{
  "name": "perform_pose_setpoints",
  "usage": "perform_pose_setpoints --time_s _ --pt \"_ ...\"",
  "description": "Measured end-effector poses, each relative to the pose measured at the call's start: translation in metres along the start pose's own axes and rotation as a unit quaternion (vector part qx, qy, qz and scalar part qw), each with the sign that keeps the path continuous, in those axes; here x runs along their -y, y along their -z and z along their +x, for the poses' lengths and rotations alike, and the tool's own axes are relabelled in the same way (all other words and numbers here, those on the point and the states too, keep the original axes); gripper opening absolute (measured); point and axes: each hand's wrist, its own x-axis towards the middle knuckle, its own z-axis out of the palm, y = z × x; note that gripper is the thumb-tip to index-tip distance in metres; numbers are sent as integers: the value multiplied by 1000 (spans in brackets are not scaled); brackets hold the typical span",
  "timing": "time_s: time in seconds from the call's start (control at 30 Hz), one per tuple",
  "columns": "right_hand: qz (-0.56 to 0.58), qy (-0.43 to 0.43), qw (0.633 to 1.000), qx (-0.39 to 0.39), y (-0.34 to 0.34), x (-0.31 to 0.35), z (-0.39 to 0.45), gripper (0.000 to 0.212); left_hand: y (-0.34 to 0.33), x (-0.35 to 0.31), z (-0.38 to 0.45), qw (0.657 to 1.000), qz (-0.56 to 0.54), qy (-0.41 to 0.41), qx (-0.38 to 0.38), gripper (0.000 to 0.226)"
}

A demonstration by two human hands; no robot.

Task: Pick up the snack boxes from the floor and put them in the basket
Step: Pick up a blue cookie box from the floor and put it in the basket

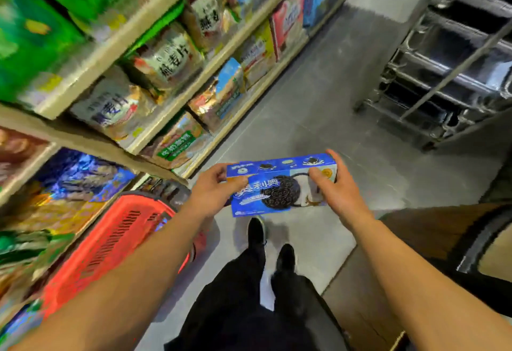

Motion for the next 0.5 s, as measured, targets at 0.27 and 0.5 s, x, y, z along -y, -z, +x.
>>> perform_pose_setpoints --time_s 0.27,0.5 --pt "-94 74 977 178 -127 54 -45 54 107 59 -115 968 -112 -26 -221 35" --pt "-182 126 925 308 -249 56 -131 53 187 153 -227 918 -190 -25 -347 51"
